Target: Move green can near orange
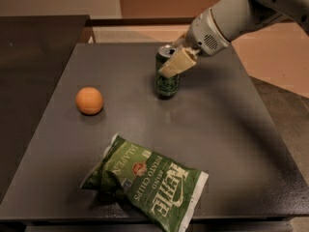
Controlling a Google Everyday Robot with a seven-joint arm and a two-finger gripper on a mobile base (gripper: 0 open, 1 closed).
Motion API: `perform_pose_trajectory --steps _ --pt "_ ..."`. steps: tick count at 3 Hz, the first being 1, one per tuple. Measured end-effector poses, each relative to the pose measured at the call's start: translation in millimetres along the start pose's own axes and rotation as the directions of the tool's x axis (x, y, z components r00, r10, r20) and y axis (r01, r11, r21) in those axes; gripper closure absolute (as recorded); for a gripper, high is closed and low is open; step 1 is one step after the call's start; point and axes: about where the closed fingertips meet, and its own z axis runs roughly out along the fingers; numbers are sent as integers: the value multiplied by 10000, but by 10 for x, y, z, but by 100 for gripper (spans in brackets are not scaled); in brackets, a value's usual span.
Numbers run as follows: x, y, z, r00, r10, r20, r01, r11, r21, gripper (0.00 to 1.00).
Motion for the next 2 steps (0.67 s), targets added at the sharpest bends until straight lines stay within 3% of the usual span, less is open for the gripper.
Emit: perform_pose_trajectory --steps 2 --pt "-417 228 485 9920 -1248 184 1260 9866 -1032 100"
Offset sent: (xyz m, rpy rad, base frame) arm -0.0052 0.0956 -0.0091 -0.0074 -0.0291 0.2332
